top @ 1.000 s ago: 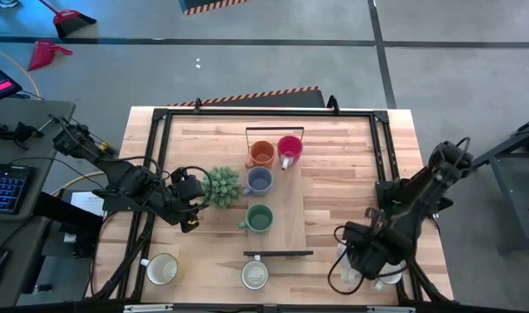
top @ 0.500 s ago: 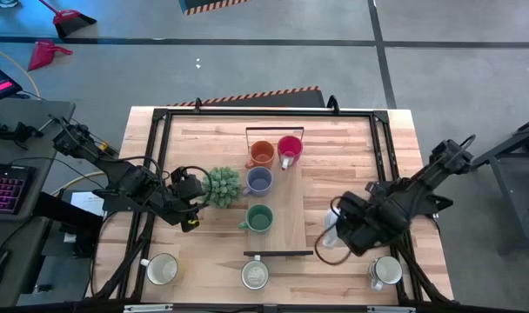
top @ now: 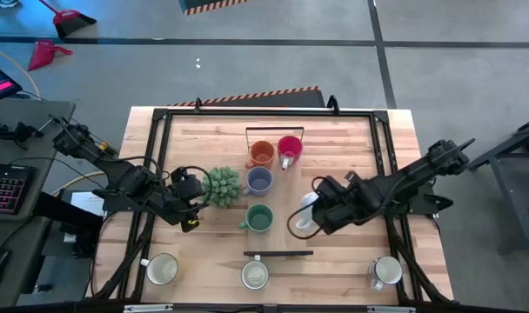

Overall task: Place coffee mugs
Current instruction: Put the green mug on the shelf

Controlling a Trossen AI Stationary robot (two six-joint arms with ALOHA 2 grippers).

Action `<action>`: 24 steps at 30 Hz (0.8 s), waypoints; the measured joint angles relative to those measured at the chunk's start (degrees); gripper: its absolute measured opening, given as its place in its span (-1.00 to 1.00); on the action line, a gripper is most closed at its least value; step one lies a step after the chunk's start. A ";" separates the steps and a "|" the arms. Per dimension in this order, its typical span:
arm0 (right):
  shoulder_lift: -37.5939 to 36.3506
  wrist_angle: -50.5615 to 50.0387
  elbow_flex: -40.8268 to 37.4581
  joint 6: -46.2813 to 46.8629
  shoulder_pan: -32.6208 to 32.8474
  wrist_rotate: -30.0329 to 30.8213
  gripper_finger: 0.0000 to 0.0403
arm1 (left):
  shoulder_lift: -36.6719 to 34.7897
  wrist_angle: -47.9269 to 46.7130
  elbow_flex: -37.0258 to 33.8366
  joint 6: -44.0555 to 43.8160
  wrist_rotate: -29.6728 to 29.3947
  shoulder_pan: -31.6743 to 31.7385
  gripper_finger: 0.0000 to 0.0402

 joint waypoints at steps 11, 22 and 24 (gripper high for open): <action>7.97 9.53 -0.09 -6.09 -2.21 -4.49 -1.00 | 0.00 0.10 0.00 0.75 0.00 0.00 -0.20; 11.37 18.12 -0.09 -8.64 -2.40 -6.72 -1.00 | 0.00 0.29 0.00 1.15 -0.04 0.00 -0.20; 12.24 18.88 -0.09 -8.84 -2.40 -8.09 -1.00 | 0.00 0.44 0.00 1.16 -0.04 0.00 -0.20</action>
